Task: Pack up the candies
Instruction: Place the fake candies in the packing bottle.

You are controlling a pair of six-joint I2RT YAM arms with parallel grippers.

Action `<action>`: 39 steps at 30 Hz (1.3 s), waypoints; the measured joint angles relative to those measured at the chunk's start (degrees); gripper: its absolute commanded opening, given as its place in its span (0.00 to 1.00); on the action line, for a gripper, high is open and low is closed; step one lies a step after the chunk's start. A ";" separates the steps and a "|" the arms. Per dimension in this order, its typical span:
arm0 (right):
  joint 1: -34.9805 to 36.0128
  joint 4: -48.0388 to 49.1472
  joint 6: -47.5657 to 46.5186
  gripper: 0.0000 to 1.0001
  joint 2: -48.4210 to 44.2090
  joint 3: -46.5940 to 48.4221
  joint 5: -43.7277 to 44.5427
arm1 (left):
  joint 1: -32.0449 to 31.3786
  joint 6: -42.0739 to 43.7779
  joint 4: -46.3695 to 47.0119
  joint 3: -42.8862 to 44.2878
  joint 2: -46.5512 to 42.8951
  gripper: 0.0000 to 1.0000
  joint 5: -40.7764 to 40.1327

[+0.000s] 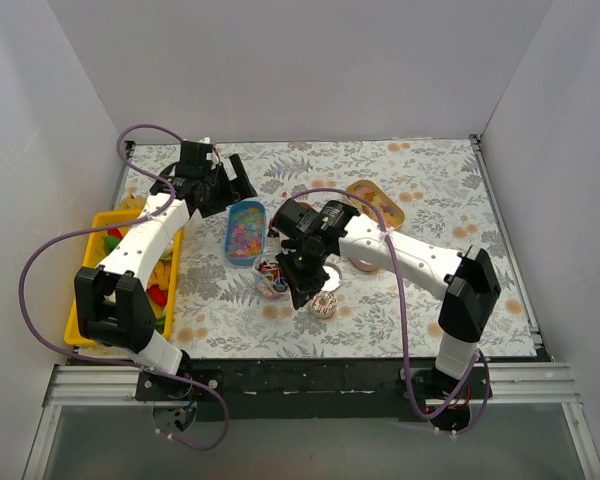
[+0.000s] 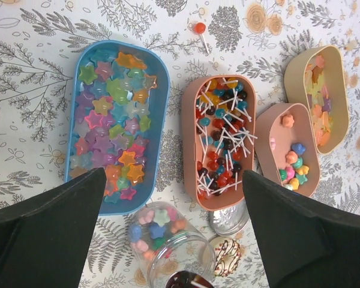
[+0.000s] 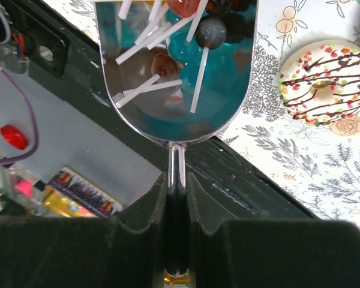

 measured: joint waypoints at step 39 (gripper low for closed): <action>-9.53 1.68 6.32 0.01 0.70 -5.79 -27.98 | 0.00 0.24 -0.02 0.00 -1.49 0.98 -1.53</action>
